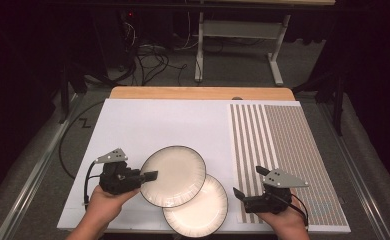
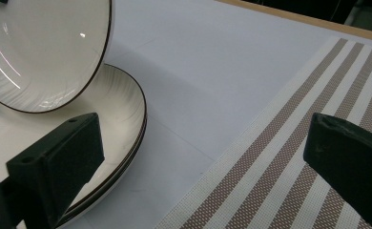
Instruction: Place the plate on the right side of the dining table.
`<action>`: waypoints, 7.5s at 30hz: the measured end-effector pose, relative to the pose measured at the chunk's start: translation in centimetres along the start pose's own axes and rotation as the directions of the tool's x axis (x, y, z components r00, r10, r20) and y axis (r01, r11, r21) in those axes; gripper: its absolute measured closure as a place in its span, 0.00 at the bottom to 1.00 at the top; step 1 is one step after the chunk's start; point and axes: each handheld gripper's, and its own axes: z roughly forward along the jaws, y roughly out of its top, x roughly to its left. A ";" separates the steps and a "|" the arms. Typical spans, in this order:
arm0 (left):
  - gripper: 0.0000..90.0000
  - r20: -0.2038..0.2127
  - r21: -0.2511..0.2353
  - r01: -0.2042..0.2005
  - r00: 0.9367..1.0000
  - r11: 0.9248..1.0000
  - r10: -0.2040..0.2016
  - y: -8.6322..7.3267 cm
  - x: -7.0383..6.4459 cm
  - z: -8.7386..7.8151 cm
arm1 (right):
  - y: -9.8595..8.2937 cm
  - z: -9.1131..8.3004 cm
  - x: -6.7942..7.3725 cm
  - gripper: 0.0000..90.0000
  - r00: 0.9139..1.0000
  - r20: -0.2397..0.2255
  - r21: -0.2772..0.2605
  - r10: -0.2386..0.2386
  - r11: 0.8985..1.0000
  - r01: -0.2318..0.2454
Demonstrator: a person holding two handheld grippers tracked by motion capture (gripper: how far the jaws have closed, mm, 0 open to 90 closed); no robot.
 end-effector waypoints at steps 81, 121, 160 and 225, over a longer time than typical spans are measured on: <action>0.85 -0.022 -0.204 -0.143 0.990 0.968 0.142 -3.2 -0.2 -0.7 | 5.0 8.0 6.5 0.46 0.980 -0.198 -0.055 -0.026 0.998 0.015; 0.86 0.041 -0.238 -0.018 0.999 0.971 0.028 -3.9 0.5 -0.5 | 4.8 7.9 4.9 0.95 0.951 -0.273 -0.003 0.147 0.988 -0.154; 0.84 0.110 -0.100 -0.057 0.992 0.993 0.068 4.5 -3.8 9.0 | 4.4 0.5 -3.1 0.97 0.971 -0.115 -0.050 0.211 0.975 -0.218; 0.74 0.073 0.175 -0.084 0.995 0.981 0.072 11.1 -8.5 29.2 | -3.7 -6.4 -15.0 0.97 0.905 0.222 -0.107 0.362 0.932 -0.347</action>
